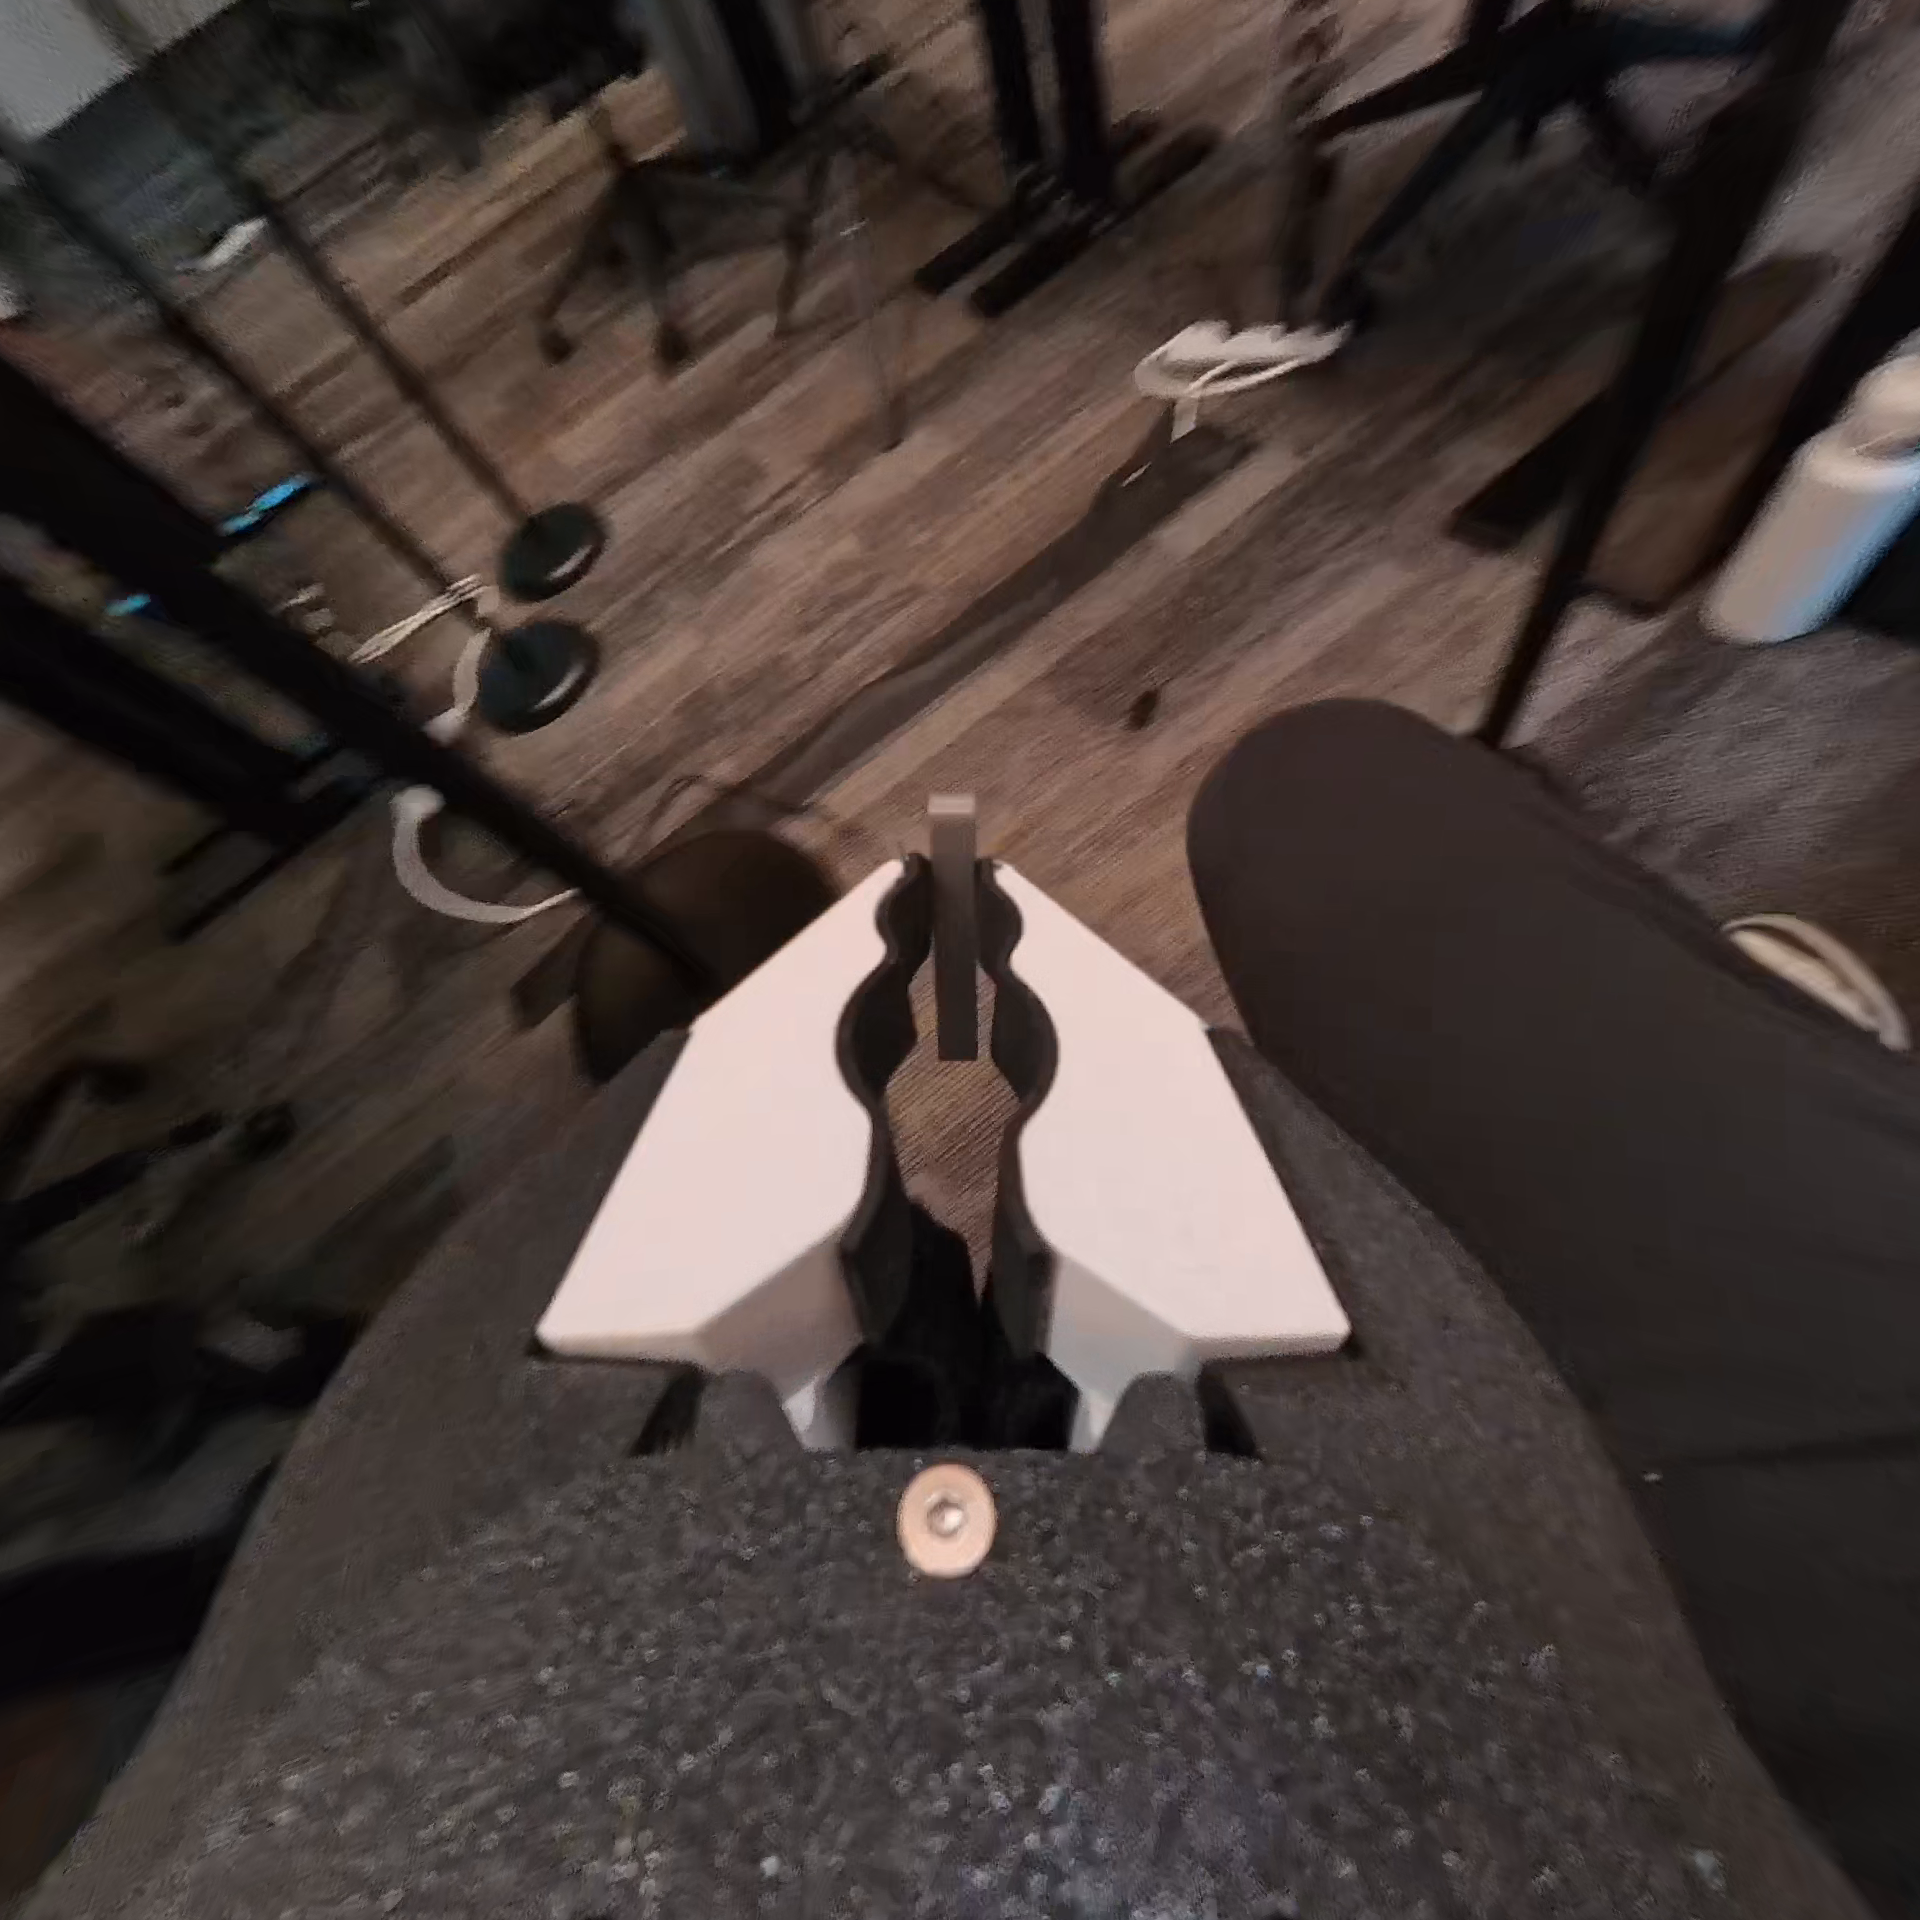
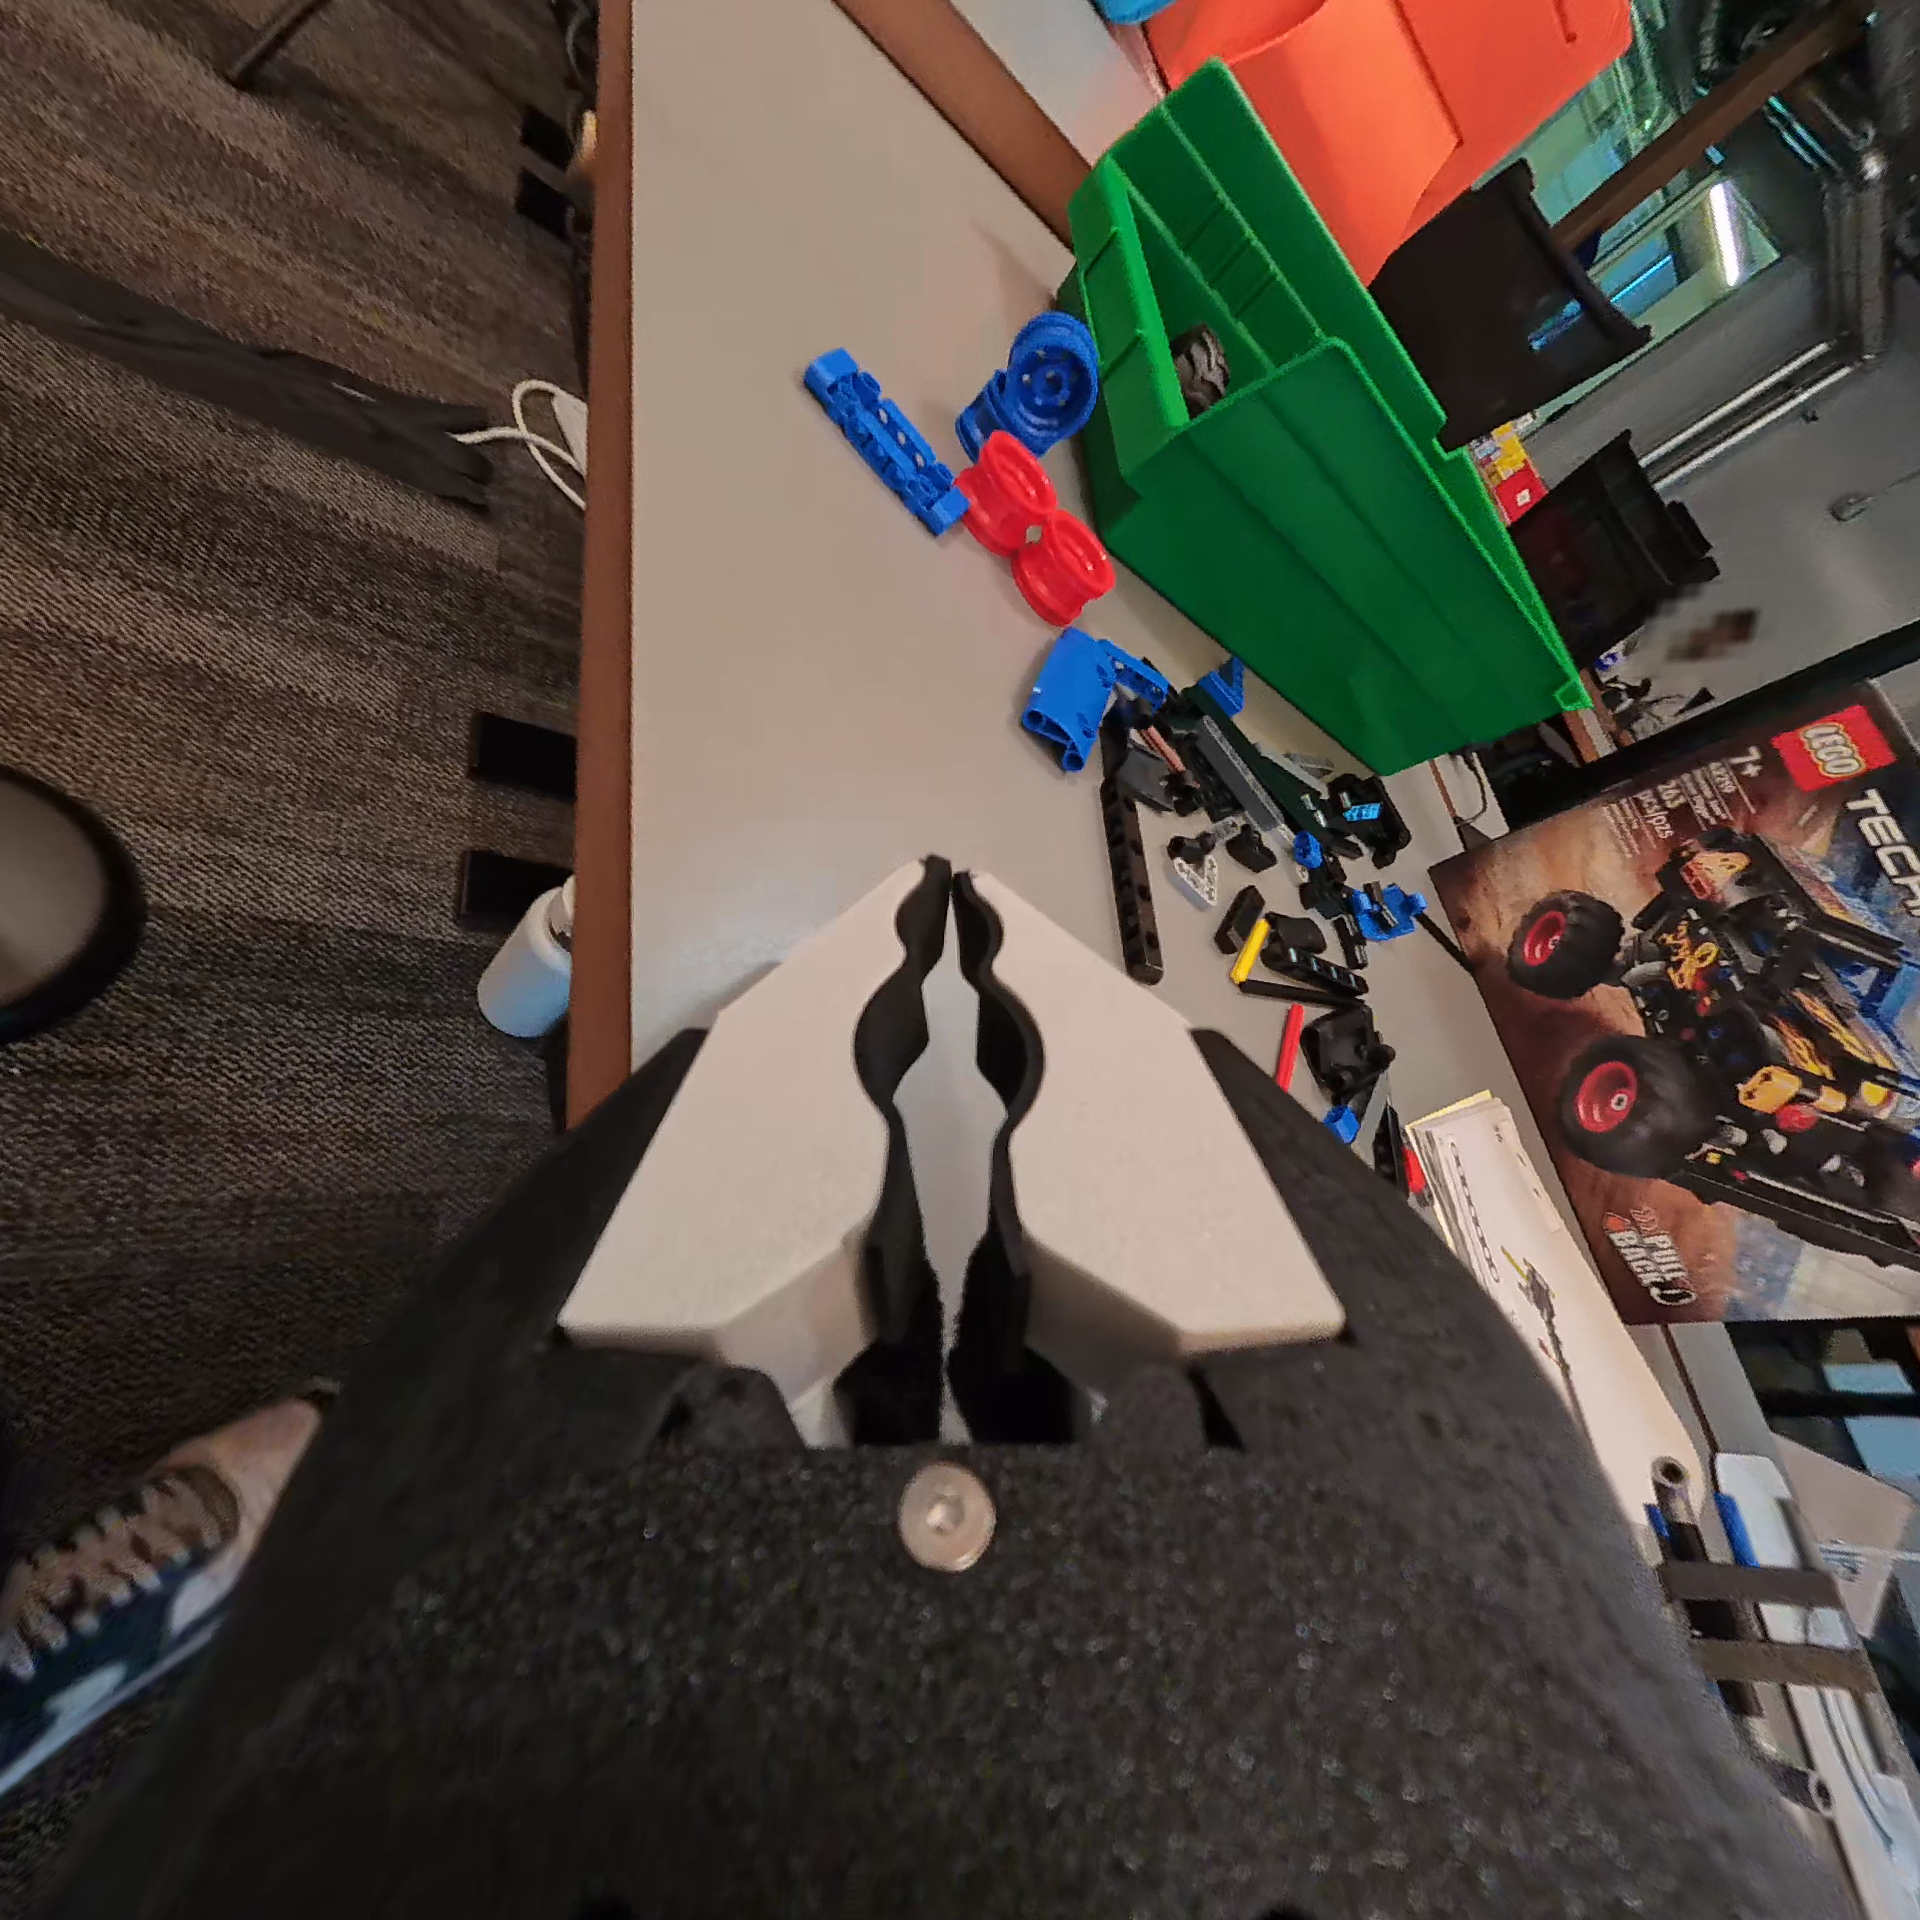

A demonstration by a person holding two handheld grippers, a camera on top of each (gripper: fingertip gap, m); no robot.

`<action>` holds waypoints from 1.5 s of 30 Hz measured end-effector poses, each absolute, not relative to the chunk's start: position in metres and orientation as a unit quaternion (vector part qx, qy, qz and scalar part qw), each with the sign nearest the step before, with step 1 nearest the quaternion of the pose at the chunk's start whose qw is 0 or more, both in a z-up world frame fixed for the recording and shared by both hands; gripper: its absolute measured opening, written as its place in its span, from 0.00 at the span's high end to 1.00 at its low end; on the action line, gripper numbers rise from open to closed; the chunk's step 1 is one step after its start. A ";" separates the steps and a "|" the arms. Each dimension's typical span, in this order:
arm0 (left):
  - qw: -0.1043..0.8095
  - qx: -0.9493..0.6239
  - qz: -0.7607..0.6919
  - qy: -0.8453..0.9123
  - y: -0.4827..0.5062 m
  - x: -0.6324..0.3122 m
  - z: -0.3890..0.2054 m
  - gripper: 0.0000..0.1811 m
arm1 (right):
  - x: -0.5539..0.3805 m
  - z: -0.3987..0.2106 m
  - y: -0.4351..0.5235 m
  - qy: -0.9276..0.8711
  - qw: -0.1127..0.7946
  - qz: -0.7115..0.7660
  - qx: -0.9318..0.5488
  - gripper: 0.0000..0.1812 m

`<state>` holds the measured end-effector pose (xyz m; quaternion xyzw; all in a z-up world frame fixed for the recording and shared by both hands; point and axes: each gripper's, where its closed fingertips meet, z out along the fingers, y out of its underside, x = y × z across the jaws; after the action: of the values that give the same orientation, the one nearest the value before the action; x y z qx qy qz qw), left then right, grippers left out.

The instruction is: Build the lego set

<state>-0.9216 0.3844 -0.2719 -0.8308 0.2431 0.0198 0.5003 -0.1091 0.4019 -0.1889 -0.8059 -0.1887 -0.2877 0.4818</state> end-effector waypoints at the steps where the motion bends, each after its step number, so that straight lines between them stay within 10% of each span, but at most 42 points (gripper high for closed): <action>1: 0.495 -0.835 0.048 0.235 0.372 -0.945 -0.274 0.96 | -0.108 -0.190 0.402 -0.188 0.478 -0.290 -0.807 1.00; 12: 0.501 -0.843 0.109 0.161 0.203 -1.046 -0.266 0.96 | -0.106 -0.182 0.402 -0.169 0.481 -0.326 -0.796 0.99; 17: 0.519 -0.850 0.034 0.079 0.162 -1.054 -0.260 0.96 | -0.328 -0.191 0.393 -0.309 0.578 -0.154 -0.739 0.93; 27: 0.513 -0.854 -0.014 0.084 0.226 -1.051 -0.290 0.96 | -0.850 -0.521 0.443 -0.531 0.377 0.335 -0.681 0.94; 34: 0.581 -0.810 0.029 0.077 0.310 -1.078 -0.299 0.96 | -0.982 -0.851 0.474 -0.563 0.172 0.283 -0.757 0.90; 45: 0.574 -0.817 -0.004 0.058 0.376 -1.131 -0.357 0.97 | -1.065 -0.961 0.455 -0.549 0.239 0.232 -0.767 0.95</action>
<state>-1.1306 0.3761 -0.3571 -0.8167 0.0576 -0.0036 0.5741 -1.0646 0.4550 -0.9611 -0.7666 -0.5490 0.2315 0.2394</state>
